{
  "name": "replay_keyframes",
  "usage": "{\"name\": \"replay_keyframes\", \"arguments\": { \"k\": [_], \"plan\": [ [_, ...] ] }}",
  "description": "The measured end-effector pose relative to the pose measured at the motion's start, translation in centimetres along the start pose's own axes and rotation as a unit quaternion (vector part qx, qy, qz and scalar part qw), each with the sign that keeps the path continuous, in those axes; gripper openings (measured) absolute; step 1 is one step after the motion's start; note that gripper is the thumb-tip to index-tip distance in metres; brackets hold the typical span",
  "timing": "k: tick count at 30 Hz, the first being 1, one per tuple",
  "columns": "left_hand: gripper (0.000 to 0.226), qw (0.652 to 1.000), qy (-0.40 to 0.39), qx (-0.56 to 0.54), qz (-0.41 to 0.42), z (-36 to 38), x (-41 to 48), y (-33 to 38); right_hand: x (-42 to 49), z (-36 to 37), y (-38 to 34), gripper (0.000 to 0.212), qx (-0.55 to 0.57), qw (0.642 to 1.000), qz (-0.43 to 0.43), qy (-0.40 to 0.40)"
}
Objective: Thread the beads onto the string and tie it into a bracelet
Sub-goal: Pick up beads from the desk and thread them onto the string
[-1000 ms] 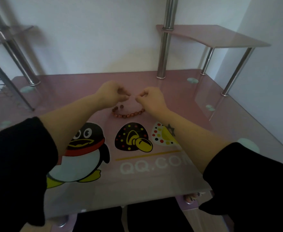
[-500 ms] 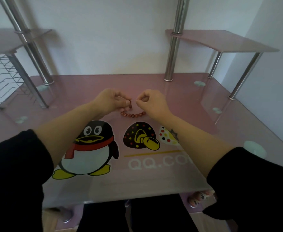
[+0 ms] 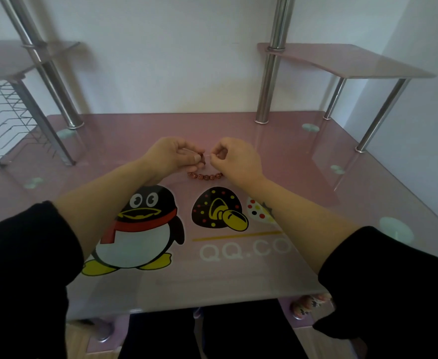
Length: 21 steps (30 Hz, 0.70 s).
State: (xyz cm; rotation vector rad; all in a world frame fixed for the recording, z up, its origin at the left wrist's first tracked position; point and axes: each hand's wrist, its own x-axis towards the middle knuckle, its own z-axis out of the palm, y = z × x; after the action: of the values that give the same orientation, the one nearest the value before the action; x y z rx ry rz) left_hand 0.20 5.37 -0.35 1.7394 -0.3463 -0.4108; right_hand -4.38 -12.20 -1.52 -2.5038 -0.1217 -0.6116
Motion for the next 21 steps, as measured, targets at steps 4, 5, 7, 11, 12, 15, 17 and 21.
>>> {"name": "replay_keyframes", "arguments": {
  "k": [4, 5, 7, 11, 12, 15, 17, 21],
  "plan": [
    [0.016, 1.000, -0.003, -0.006, 0.001, 0.12, -0.01, 0.04, -0.08, -0.20, -0.22, 0.006, -0.008, 1.000, -0.009, 0.004],
    [0.016, 1.000, -0.004, -0.003, 0.001, 0.15, -0.01, 0.06, -0.09, -0.25, -0.26, 0.006, -0.008, 1.000, -0.011, 0.004],
    [0.017, 1.000, -0.007, 0.005, 0.002, 0.20, -0.03, 0.11, -0.11, -0.32, -0.29, 0.007, -0.009, 1.000, -0.016, 0.002],
    [0.019, 1.000, -0.006, 0.002, 0.002, 0.32, -0.07, 0.21, -0.21, -0.47, -0.29, 0.008, -0.016, 1.000, -0.021, -0.004],
    [0.019, 1.000, -0.005, 0.003, 0.002, 0.36, -0.07, 0.23, -0.23, -0.53, -0.28, 0.008, -0.016, 1.000, -0.021, -0.006],
    [0.019, 1.000, -0.002, 0.011, 0.002, 0.41, -0.07, 0.25, -0.23, -0.61, -0.28, 0.010, -0.015, 1.000, -0.017, -0.013],
    [0.017, 1.000, -0.002, 0.017, 0.003, 0.49, -0.07, 0.26, -0.20, -0.60, -0.26, 0.011, -0.017, 1.000, -0.017, -0.017],
    [0.015, 1.000, -0.008, 0.026, 0.008, 0.66, -0.11, 0.27, -0.11, -0.52, -0.18, 0.013, -0.015, 1.000, -0.018, -0.014]
  ]
}}
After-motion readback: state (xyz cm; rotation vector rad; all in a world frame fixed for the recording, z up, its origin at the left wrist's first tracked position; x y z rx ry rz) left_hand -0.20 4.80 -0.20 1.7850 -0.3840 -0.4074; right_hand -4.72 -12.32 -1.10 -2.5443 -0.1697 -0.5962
